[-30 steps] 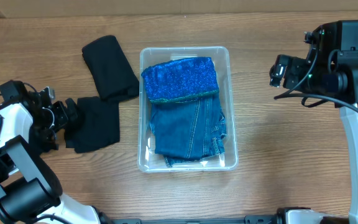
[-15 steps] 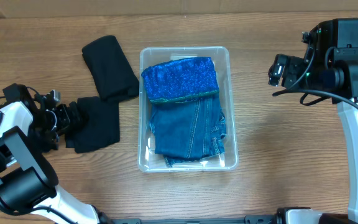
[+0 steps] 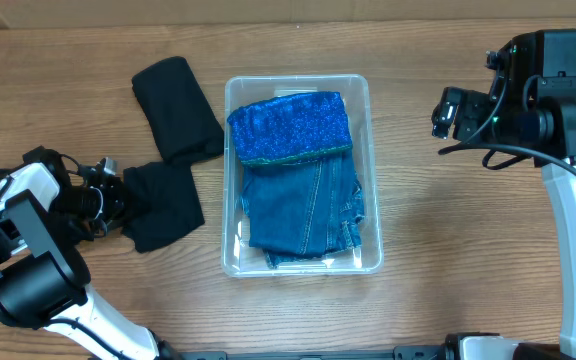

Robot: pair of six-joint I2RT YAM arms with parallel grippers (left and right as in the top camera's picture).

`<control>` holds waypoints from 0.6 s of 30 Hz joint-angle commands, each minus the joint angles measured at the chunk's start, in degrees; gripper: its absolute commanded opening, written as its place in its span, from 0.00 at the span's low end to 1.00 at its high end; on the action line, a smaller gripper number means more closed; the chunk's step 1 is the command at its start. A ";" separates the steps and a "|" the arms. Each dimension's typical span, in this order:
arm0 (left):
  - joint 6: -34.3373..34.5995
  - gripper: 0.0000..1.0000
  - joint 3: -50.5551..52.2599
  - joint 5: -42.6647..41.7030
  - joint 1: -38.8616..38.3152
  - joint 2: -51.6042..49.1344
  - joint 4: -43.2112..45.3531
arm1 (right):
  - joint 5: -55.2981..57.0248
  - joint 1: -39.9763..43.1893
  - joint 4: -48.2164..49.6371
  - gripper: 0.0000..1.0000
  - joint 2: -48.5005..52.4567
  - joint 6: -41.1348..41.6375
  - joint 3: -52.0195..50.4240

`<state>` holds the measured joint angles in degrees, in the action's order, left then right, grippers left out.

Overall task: Pack container
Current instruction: 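Move the left gripper to the black folded cloth and grasp it, then lift the black cloth and place it into the container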

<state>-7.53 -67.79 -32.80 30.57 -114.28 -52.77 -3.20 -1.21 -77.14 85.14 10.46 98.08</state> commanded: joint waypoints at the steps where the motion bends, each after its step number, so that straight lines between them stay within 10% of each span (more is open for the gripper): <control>1: -0.37 0.04 0.79 -0.61 -0.48 -1.42 -0.85 | -0.35 0.07 0.33 1.00 -0.15 0.02 0.13; 18: -3.65 0.04 -4.44 -13.77 -5.53 31.80 -10.32 | -0.33 0.07 0.35 1.00 -0.15 0.00 0.13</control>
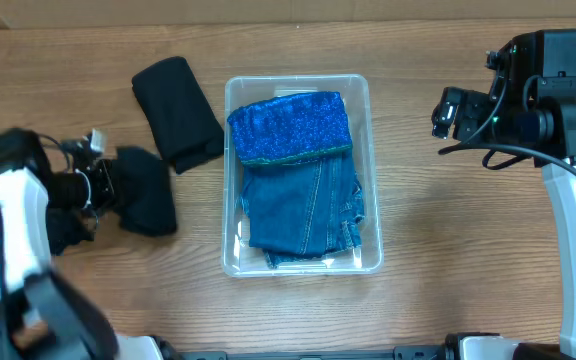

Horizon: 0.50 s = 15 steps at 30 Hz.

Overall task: Pack container
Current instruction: 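Lift the black cloth and place it into the container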

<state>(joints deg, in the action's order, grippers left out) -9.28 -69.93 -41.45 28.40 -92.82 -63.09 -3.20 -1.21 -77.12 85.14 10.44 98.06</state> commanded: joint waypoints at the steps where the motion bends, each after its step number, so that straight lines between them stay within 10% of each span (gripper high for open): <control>1: -1.92 0.04 -2.32 -5.11 -4.68 12.63 0.57 | -0.33 0.07 0.31 1.00 -0.15 0.02 0.15; 15: -24.76 0.04 -2.67 10.03 -39.56 16.46 5.09 | 0.39 0.15 0.02 1.00 -0.15 0.57 0.15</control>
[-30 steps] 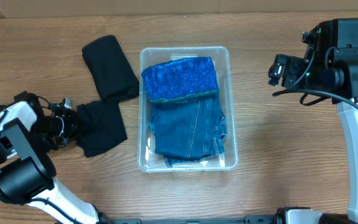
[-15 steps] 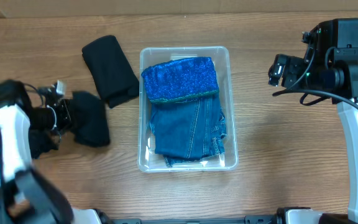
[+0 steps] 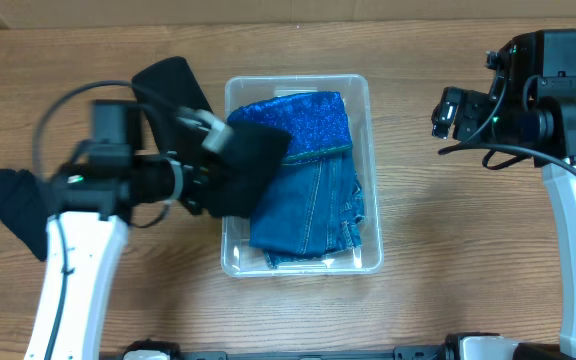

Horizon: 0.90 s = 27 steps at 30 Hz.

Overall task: Pack container
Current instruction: 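Lift the black cloth and place it into the container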

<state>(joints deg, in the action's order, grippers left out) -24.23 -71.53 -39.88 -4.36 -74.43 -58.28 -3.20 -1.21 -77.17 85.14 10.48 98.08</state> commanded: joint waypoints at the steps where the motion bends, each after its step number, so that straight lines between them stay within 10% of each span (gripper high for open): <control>1: -11.98 0.04 -1.16 11.67 -9.25 -2.73 0.31 | 2.67 0.61 -0.20 1.00 -0.15 3.69 0.13; 27: -33.88 0.04 -2.25 17.18 -25.64 -14.16 4.94 | 3.10 15.58 -3.74 1.00 -0.15 13.11 0.13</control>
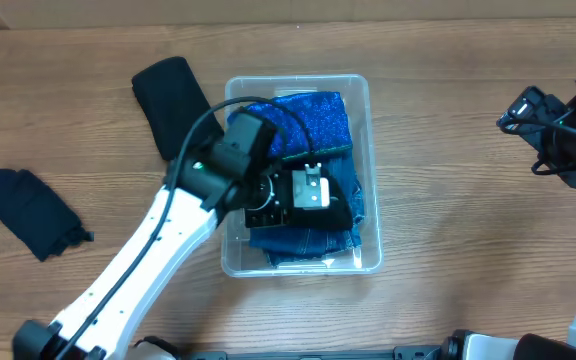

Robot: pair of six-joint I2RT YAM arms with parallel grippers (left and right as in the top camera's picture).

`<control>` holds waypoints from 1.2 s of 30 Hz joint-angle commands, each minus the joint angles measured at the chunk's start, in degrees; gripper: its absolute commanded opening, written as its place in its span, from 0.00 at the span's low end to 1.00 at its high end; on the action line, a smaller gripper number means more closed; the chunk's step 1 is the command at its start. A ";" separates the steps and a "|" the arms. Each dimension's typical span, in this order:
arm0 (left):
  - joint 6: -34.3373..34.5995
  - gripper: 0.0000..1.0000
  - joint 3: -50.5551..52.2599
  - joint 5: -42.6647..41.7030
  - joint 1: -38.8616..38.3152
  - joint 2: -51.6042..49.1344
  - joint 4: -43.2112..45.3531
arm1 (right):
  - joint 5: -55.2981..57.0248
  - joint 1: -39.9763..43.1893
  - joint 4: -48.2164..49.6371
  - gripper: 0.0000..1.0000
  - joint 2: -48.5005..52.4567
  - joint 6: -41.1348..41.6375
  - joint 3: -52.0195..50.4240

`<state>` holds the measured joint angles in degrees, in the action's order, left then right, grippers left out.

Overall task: Pack container
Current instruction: 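Lift the black cloth and place it into the container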

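Observation:
The clear plastic container (366, 120) stands mid-table, holding a sparkly blue cloth (318, 118) at its far end and folded jeans (303, 240) under it. My left gripper (320, 198) reaches down into the container's middle, shut on a black garment (340, 217) that lies bunched on the jeans. Another folded black garment (173, 108) lies on the table left of the container. A dark crumpled piece (30, 212) lies far left. My right gripper (508, 115) hangs at the right edge with nothing in it; its jaws are too small to read.
The left arm's white link (138, 260) crosses the table diagonally from the front left to the container. The wooden table (448, 250) carries nothing else to the right of the container.
My left gripper has gone from above the container's left rim down into its middle, and the black garment now rests on the jeans. The right arm has shifted right and slightly nearer.
My left gripper was at a black garment on the table left of the container. Then it held it a little further left. Then it hung over the container's left side, a dark piece left behind far left. Now the garment is inside the container.

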<state>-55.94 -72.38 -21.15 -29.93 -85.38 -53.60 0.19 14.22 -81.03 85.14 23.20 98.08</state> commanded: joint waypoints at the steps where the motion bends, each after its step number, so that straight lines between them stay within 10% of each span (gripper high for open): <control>1: -2.10 0.04 -1.40 -1.27 0.13 -4.15 0.83 | -0.26 0.15 0.13 1.00 -0.15 0.39 0.13; 5: 5.70 0.04 -1.40 2.16 1.07 -7.13 7.32 | -0.28 0.15 0.11 1.00 -0.15 0.39 0.13; 8: 10.73 0.34 -1.40 5.31 1.31 -8.72 12.61 | -0.28 0.15 0.09 1.00 -0.15 0.39 0.13; 12: 12.76 0.41 -1.40 8.87 1.42 -10.16 17.31 | -0.28 0.15 -0.07 1.00 -0.15 0.39 0.13; 16: 15.93 1.00 -1.40 12.68 1.42 -10.71 21.57 | -0.28 0.15 -0.20 1.00 -0.15 0.39 0.13; 31: 39.10 0.99 -3.74 9.86 1.42 -1.95 23.52 | -0.28 0.15 0.09 1.00 -0.15 0.39 0.13; 36: 52.61 0.04 -3.74 5.90 1.33 -6.27 18.80 | -0.28 0.15 0.13 1.00 -0.15 0.39 0.13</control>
<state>-17.06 -75.53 -11.25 -28.77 -88.09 -32.03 0.21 14.22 -81.10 85.14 23.38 98.08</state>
